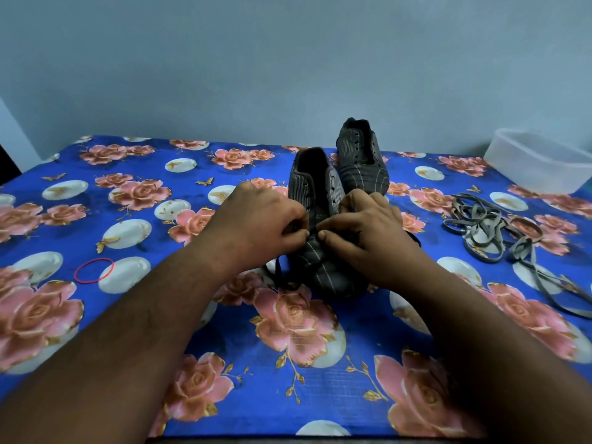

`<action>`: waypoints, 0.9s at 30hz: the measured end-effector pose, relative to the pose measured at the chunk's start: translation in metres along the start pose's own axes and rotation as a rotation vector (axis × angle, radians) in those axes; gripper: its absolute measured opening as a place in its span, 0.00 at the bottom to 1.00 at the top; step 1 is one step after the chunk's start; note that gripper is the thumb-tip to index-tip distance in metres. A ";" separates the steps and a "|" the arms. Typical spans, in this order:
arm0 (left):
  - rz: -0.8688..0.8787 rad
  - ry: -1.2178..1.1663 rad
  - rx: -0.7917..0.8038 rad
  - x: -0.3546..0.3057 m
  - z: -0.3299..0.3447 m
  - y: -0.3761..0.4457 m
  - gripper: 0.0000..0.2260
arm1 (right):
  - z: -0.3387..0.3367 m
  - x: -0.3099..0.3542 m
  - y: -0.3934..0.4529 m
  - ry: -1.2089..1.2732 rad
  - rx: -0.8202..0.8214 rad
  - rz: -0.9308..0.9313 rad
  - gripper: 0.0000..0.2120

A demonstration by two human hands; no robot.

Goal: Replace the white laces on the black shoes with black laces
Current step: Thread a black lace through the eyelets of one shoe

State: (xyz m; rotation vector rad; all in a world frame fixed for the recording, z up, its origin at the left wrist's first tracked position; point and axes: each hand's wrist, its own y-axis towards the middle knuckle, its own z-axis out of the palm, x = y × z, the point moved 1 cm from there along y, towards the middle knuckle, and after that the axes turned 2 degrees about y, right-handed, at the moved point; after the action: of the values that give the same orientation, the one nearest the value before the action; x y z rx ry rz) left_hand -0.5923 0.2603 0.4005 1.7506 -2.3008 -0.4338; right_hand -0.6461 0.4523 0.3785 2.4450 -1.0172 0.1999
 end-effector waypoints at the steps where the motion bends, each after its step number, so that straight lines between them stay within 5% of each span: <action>1: -0.007 -0.035 0.002 0.000 0.000 0.000 0.16 | 0.000 0.000 0.000 0.003 0.017 0.006 0.23; 10: -0.153 -0.696 0.148 0.007 0.009 -0.002 0.04 | 0.002 -0.007 0.005 0.140 0.145 0.064 0.07; 27: -0.141 -0.957 0.123 0.011 0.016 -0.003 0.07 | 0.004 -0.003 0.003 0.467 0.039 0.219 0.07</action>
State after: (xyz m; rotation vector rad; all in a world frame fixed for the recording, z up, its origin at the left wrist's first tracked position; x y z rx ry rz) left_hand -0.5985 0.2503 0.3846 2.0502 -2.8130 -1.4472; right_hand -0.6505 0.4500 0.3757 2.1616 -1.0638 0.8260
